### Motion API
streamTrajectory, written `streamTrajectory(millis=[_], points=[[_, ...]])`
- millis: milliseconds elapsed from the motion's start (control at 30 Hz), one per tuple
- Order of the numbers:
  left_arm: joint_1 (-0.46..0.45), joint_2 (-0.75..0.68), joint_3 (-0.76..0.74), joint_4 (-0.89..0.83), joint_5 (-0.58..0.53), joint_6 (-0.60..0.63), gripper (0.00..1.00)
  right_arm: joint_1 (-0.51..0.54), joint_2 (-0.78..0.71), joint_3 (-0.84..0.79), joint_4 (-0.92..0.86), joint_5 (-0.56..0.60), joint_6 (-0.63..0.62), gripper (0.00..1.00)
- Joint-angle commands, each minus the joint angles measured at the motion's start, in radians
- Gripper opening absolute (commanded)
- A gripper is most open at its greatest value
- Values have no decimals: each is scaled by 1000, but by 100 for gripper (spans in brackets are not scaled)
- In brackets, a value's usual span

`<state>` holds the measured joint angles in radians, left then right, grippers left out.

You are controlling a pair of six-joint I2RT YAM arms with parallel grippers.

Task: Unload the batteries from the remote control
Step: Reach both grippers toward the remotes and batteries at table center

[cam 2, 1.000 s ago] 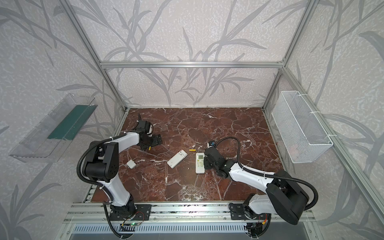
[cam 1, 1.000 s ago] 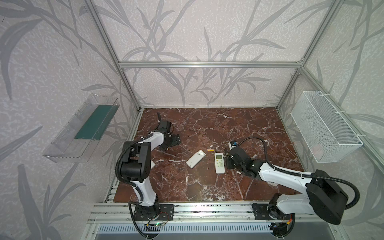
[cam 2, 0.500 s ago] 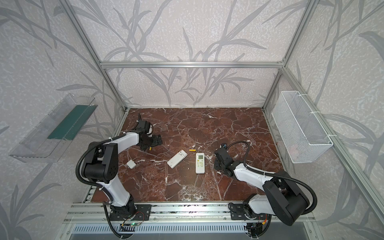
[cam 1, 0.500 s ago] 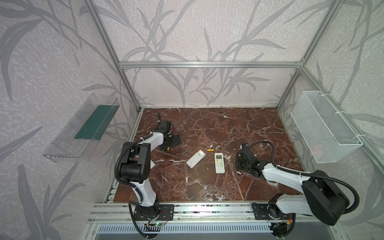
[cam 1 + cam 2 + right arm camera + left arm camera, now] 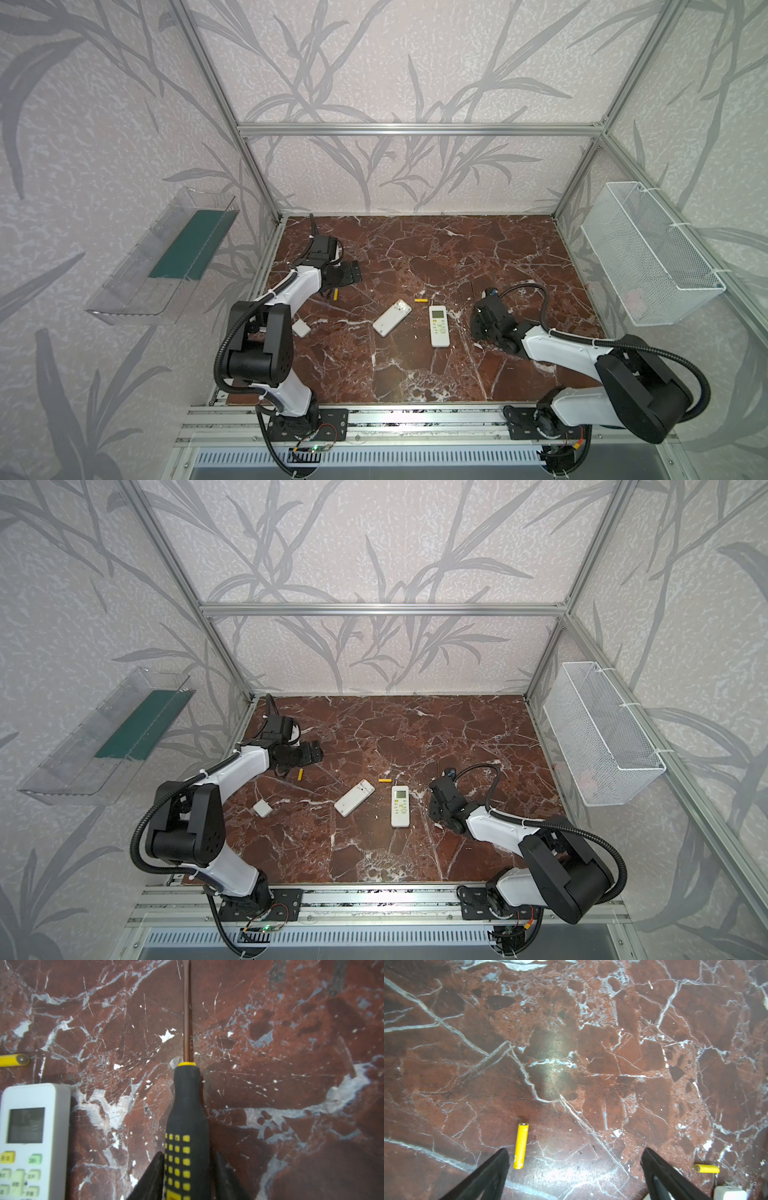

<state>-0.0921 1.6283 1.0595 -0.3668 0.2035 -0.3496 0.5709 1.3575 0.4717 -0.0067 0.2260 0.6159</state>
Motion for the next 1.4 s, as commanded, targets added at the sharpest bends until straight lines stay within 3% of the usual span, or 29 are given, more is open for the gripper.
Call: streamTrajectory(millis=[0,367,567,767,1067,1367], points=[[-22,-36,-31,21,64,24,99,-5,-16,-13,-40,6,-1,45],[-115,-125,-117,116,87,-35,99,-5,-155,47,-167,-50,-123,74],[-155,-168,-149,160,197,-99,99,62,-231,108,-230,-96,-206,86],[-231,-218,-181,164,81,-121,99,205,-137,163,-224,-87,-187,94],[-241,-238,-207,142,24,-144,99,303,56,193,-104,-56,-95,98],[-242,-210,-195,141,42,-152,99,302,92,204,-58,-57,-79,98]])
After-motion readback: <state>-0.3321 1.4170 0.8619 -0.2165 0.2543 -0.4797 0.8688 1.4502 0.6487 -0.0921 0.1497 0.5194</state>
